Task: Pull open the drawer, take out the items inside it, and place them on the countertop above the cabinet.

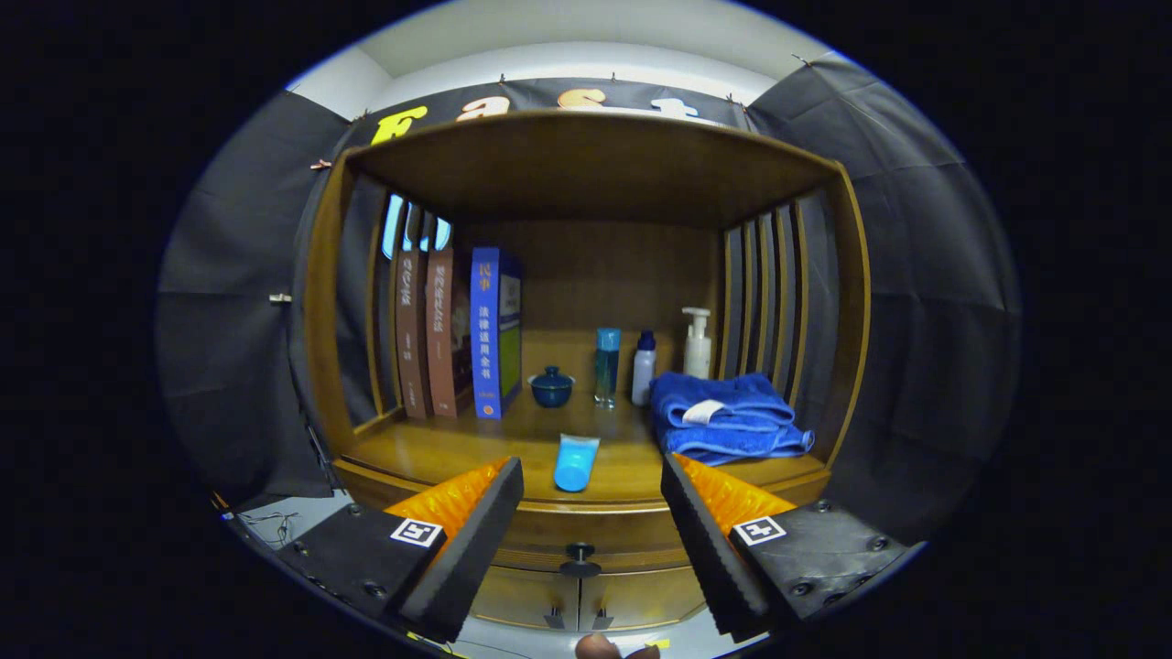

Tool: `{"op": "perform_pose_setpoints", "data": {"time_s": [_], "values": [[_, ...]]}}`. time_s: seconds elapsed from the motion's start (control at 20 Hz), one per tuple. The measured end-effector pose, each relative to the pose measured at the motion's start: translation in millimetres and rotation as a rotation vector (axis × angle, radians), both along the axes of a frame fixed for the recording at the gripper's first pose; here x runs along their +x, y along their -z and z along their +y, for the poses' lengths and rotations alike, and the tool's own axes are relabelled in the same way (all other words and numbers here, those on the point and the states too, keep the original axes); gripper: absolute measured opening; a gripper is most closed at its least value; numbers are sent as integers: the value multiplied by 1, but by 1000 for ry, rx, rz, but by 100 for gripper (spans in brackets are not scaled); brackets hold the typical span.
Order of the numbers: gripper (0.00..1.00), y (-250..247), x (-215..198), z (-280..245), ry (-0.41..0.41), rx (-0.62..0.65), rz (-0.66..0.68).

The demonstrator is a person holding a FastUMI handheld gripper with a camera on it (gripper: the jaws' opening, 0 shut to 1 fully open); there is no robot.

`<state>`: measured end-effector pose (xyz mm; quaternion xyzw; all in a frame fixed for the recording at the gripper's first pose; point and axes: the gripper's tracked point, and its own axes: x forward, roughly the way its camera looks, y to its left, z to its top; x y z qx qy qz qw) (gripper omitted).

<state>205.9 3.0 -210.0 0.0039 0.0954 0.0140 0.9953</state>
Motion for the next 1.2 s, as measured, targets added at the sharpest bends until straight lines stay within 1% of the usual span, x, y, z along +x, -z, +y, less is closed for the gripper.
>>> {"op": "perform_pose_setpoints", "data": {"time_s": [0.2, 0.35, 0.5, 0.7, 0.85, 1.0, 1.2], "values": [[99, -53, -40, 3, -39, 13, -33], [99, -85, -71, 6, -59, 50, -47], [99, -116, -100, 2, -57, 85, -73], [99, -153, -134, -7, -57, 90, -120], [99, -164, -160, -14, -54, 98, -126], [99, -169, -181, -16, -80, 121, -124], [99, -173, -188, -25, -90, 168, -108]]}}
